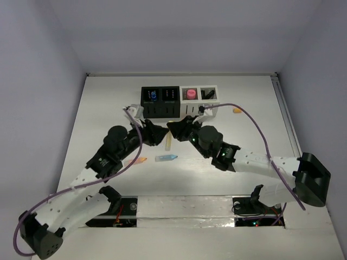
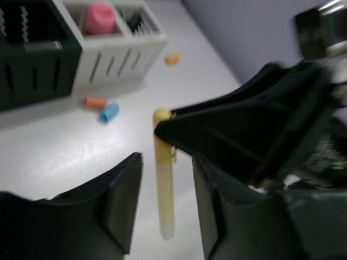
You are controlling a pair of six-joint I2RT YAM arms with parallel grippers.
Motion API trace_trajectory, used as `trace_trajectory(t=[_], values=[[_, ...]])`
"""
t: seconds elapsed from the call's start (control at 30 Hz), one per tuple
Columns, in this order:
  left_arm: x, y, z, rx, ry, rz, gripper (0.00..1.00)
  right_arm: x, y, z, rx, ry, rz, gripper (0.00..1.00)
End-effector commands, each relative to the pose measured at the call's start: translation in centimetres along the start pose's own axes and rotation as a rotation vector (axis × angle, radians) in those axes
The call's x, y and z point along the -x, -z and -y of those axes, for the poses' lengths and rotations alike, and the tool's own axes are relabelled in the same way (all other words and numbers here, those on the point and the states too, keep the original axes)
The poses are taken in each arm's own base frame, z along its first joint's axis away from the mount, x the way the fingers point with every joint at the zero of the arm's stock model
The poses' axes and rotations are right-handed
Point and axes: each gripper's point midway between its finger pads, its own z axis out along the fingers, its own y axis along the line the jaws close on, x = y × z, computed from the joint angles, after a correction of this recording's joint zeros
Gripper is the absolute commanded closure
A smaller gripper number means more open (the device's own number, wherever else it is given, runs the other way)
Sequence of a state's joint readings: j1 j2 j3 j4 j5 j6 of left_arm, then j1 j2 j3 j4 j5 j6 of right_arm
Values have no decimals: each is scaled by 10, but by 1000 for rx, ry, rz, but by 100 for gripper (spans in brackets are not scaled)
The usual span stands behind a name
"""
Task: Sort the stationery into containers
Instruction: Close the pen cap on the pen, then place the pen in the storage box.
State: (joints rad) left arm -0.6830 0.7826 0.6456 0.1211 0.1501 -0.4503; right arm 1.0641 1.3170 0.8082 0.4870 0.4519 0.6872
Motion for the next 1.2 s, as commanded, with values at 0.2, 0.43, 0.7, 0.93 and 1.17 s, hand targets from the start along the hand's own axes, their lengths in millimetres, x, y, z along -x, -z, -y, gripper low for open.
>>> trace_trajectory(t=[0.2, 0.43, 0.7, 0.93, 1.17], values=[[89, 70, 18, 21, 9, 353, 15, 42, -60, 21, -68, 121, 15, 100], [95, 105, -6, 174, -46, 393, 4, 96, -101, 30, -98, 248, 146, 100], [88, 114, -25, 267, -124, 374, 1, 123, -162, 44, -166, 455, 229, 100], [89, 119, -22, 252, -130, 388, 1, 121, -211, 82, -260, 557, 231, 100], [84, 113, -21, 237, -139, 360, 1, 125, -227, 104, -304, 568, 230, 100]])
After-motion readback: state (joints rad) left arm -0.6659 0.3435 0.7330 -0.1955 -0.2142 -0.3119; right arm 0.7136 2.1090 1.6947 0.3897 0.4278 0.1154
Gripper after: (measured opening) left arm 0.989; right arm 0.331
